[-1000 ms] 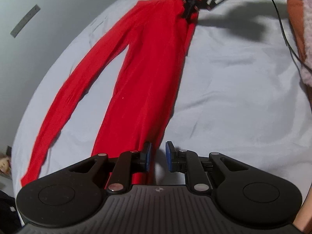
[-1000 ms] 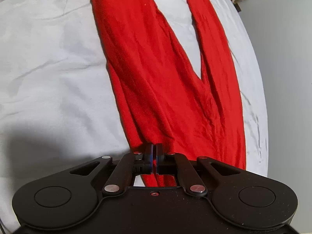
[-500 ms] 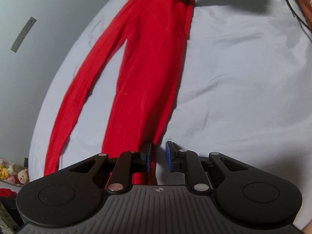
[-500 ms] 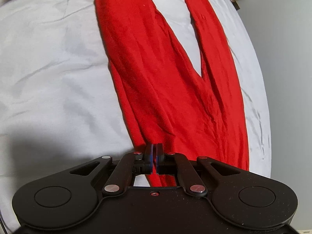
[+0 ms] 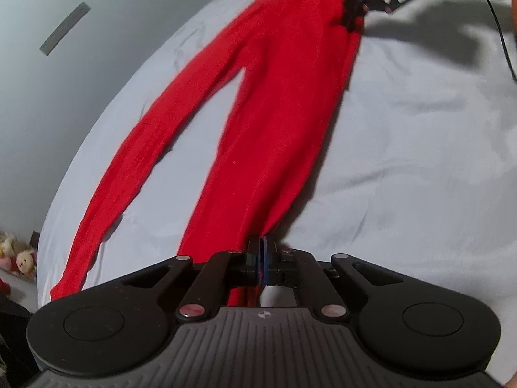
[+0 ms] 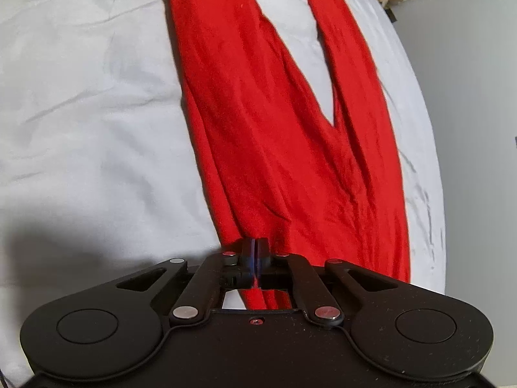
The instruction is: Fold clothes
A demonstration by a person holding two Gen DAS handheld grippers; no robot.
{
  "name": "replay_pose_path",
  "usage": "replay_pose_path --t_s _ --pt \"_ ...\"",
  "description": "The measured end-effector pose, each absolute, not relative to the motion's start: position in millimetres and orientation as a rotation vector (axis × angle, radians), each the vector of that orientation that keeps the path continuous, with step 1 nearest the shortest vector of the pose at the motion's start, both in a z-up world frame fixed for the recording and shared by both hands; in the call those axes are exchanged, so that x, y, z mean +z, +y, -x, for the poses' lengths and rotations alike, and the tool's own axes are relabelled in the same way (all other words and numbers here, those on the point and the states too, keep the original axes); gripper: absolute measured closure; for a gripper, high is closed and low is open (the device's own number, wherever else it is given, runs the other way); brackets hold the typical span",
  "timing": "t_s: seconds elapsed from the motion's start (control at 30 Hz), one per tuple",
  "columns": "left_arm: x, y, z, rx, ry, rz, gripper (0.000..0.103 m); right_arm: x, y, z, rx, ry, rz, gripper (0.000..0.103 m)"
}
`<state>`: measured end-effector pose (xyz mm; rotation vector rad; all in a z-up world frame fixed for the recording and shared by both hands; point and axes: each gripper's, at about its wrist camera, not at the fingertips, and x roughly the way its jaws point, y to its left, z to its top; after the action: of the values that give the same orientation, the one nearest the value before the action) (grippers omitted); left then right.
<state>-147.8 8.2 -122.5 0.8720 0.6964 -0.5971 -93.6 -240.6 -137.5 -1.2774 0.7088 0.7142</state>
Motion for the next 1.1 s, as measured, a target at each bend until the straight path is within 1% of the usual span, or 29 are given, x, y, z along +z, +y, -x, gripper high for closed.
replay_pose_path --t_s 0.17,0.27,0.33,0.5,0.6,0.63,0.67,0.7,0.87,0.9,0.97,1.0,1.07,1.1 --pt "-103.4 9.3 163.1 -0.644 0.698 -0.841 0.102 -126.3 -240.3 103.8 0.720 0.693 1.284 0.103" --pt "-97.8 9.0 176.7 -0.721 0.722 -0.862 0.102 -116.3 -239.8 117.3 0.767 0.731 1.265 0.103" --pt "-100.3 7.6 183.0 -0.753 0.743 -0.900 0.102 -115.6 -240.3 126.3 0.805 0.784 1.268 0.103" --pt "-128.1 6.0 182.7 -0.715 0.816 -1.054 0.103 -127.1 -243.0 142.0 0.854 0.900 1.306 0.103" --pt "-129.8 14.9 179.7 -0.702 0.848 -1.016 0.103 -127.1 -245.4 146.5 0.834 0.867 1.299 0.103" --pt "-128.3 16.3 179.2 -0.704 0.849 -1.003 0.100 -125.8 -245.9 146.2 0.821 0.850 1.292 0.103" --pt "-122.6 23.1 180.2 -0.713 0.853 -0.977 0.099 -124.5 -246.5 145.9 0.808 0.833 1.285 0.099" --pt "-117.0 30.7 180.7 -0.711 0.852 -0.957 0.099 -123.6 -247.0 145.0 0.797 0.823 1.280 0.099" --pt "-91.6 76.9 164.7 -0.592 0.883 -0.862 0.099 -115.0 -252.7 122.8 0.706 0.834 1.183 0.099" --pt "-84.0 104.4 153.2 -0.514 0.906 -0.804 0.099 -112.1 -254.4 114.8 0.669 0.833 1.150 0.099" --pt "-79.6 125.5 144.7 -0.459 0.927 -0.759 0.099 -106.5 -258.4 98.8 0.606 0.837 1.064 0.099" --pt "-78.4 148.8 134.6 -0.398 0.953 -0.725 0.099 -102.9 -258.2 94.3 0.596 0.839 1.027 0.099" --pt "-83.9 169.3 120.1 -0.349 0.986 -0.731 0.098 -97.1 -255.8 87.7 0.587 0.835 0.980 0.099" --pt "-86.6 175.4 115.7 -0.342 0.999 -0.739 0.096 -95.3 -252.9 83.4 0.589 0.831 0.965 0.099"
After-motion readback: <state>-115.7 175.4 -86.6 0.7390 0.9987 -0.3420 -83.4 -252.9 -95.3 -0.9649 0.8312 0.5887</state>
